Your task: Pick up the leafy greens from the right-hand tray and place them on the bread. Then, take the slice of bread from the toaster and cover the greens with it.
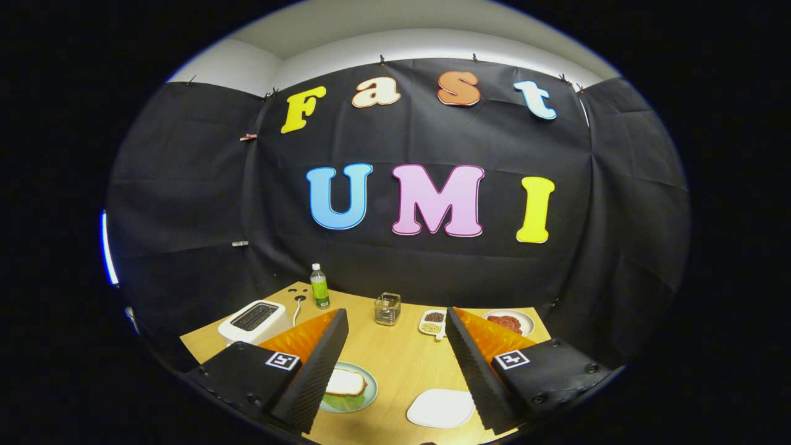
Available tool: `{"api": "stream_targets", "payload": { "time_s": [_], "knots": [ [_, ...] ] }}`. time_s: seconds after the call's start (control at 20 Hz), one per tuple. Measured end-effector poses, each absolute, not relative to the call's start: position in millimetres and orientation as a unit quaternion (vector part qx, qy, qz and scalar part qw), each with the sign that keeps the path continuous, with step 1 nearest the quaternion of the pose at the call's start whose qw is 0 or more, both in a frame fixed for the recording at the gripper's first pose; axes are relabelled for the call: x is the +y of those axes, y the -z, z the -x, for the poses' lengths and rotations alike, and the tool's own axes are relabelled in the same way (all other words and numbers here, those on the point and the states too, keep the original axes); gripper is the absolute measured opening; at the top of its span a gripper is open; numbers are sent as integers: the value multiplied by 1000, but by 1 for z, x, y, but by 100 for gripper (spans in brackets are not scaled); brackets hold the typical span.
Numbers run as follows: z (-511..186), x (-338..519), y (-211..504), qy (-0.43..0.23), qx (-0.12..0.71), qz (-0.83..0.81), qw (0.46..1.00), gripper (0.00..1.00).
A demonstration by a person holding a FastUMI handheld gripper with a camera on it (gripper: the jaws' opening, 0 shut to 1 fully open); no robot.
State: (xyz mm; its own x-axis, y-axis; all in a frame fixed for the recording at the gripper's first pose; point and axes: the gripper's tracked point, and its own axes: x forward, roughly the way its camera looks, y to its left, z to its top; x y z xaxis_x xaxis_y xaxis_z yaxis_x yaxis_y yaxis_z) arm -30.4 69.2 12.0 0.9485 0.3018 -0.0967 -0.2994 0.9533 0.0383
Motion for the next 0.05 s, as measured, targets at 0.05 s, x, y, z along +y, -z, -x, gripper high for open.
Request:
{"api": "stream_targets", "payload": {
  "time_s": [0.05],
  "knots": [
    [27, 72, -13, -155, 51, -15, 986, 98]
  ]
}}
